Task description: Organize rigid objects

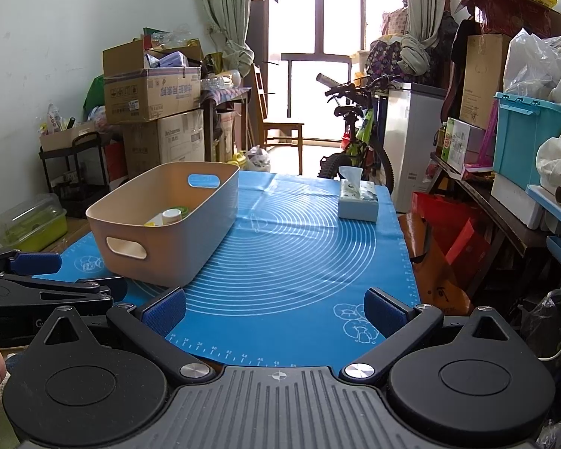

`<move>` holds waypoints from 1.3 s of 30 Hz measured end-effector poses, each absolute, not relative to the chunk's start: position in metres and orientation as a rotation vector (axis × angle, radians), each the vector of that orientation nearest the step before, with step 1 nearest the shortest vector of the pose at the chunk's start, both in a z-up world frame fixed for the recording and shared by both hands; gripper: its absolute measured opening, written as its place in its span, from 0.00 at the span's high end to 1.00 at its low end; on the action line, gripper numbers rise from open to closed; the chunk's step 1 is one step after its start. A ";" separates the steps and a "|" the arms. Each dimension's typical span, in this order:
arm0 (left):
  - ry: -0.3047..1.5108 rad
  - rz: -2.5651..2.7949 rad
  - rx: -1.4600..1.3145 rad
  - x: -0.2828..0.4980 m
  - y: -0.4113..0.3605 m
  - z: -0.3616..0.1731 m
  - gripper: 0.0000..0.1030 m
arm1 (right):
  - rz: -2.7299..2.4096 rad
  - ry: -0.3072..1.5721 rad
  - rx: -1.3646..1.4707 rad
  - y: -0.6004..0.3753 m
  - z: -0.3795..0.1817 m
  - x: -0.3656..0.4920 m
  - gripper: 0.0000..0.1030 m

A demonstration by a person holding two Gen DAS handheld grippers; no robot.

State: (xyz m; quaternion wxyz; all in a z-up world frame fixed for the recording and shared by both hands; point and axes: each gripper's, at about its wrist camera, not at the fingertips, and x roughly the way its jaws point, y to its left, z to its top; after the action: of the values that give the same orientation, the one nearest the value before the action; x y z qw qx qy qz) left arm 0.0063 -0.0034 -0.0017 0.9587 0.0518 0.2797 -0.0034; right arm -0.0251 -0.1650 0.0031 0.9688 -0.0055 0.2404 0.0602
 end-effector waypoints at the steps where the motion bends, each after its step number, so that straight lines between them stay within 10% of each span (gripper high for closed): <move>1: 0.568 -0.006 0.106 0.006 -0.003 -0.002 0.27 | 0.123 0.485 -0.012 -0.166 0.002 -0.025 0.03; 39: 0.558 -0.005 0.106 0.006 -0.004 -0.001 0.27 | 0.124 0.484 -0.013 -0.168 0.001 -0.025 0.03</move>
State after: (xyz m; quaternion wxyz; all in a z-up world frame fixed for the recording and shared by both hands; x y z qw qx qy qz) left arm 0.0063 -0.0037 -0.0006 0.9599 0.0522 0.2754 -0.0023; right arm -0.0249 -0.1681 0.0014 0.9689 -0.0066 0.2395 0.0614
